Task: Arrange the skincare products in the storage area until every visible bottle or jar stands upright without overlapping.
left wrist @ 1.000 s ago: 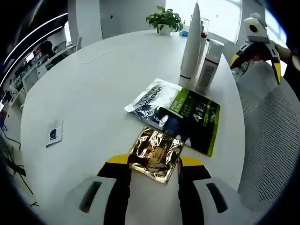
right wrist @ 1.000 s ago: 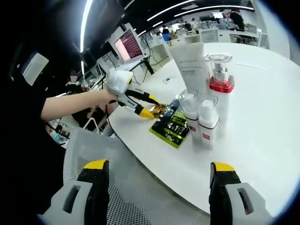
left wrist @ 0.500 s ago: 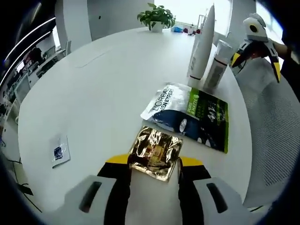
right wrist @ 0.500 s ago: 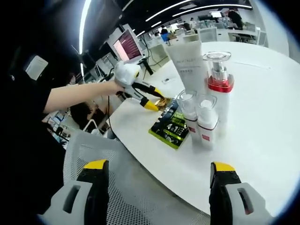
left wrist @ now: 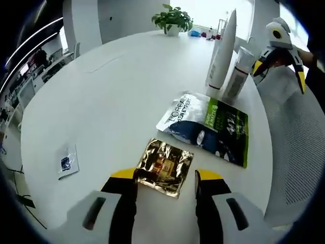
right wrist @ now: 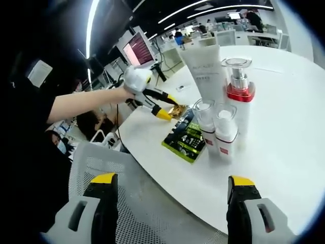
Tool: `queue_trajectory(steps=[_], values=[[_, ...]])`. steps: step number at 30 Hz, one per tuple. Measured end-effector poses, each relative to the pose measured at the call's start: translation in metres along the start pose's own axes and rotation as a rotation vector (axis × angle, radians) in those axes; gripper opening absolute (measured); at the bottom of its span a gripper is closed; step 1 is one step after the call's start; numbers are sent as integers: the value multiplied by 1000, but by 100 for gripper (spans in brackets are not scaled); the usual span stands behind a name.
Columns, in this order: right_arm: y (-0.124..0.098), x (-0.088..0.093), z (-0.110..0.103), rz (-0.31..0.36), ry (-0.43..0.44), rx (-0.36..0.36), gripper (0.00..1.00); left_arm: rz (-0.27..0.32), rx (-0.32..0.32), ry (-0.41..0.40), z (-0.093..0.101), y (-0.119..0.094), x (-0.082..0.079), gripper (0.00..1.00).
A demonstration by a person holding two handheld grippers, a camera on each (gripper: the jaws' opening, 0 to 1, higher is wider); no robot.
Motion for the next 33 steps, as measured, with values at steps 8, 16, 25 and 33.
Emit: queue_trajectory(steps=[8,16,25,33], values=[[-4,1,-1,13,-15,9,95,53,-28,-59,13,-19,-2,44],[-8,10,2,20,-14,23,95,174,-48,-308,35,-38,14,53],[-19,16,14,45,-4,62,95,280,-65,-468,61,-65,17,66],[-38,23,24,90,15,96,96,316,-54,-558,82,-76,32,70]])
Point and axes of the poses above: the point that each gripper's makers call its tool centre point, and the gripper's own axes: y roughly forward along the fingers, z roughly to its right, x roughly out of its underside, the point moved 7 cm from there along -y, roughly backward along the fingers, and after that the axes turned 10 degrees about -z, right-handed, at the moved point
